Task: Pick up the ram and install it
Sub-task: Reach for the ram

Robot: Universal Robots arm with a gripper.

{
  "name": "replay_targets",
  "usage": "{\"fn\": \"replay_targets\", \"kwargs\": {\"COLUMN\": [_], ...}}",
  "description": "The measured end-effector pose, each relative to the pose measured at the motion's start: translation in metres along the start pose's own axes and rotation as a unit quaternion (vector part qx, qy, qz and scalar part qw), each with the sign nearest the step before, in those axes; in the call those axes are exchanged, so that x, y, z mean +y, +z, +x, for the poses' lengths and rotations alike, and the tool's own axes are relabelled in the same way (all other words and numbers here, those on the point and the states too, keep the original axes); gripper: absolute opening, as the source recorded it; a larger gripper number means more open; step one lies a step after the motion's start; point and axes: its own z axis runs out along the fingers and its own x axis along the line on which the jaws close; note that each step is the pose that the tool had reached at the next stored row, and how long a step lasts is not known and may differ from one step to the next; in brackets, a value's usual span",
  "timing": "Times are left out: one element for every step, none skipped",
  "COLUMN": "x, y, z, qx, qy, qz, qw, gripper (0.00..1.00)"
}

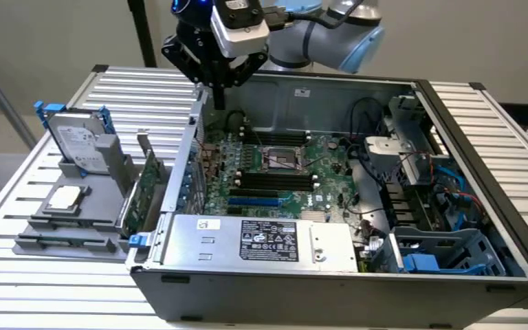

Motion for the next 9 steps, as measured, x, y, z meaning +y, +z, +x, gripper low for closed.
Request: {"fn": "replay_targets", "kwargs": {"x": [-0.0024,-0.0047,-0.0069,-0.0091,-0.0113,-0.0135,-0.0156,-0.0177,-0.0199], "y": [-0.0002,-0.0004,-0.0006,-0.0008,-0.0010,-0.0012,-0.0014,-0.0016,-0.0017], "z": [0.004,0.009,0.013,0.017,0.022,0.026,0.030,0.035,0.039], "qx": [0.0000,0.0000,0.0000,0.0000,0.0000,0.0000,0.0000,0.0000,0.0000], "qy": [0.000,0.000,0.000,0.000,0.000,0.000,0.000,0.000,0.000], "qz": [0.0000,0.0000,0.0000,0.0000,0.0000,0.0000,0.0000,0.0000,0.0000], "qw": [1.0000,1.0000,1.0000,1.0000,1.0000,1.0000,1.0000,1.0000,1.0000], "gripper": [0.11,0.11,0.11,0.11,0.11,0.11,0.11,0.11,0.11]}}
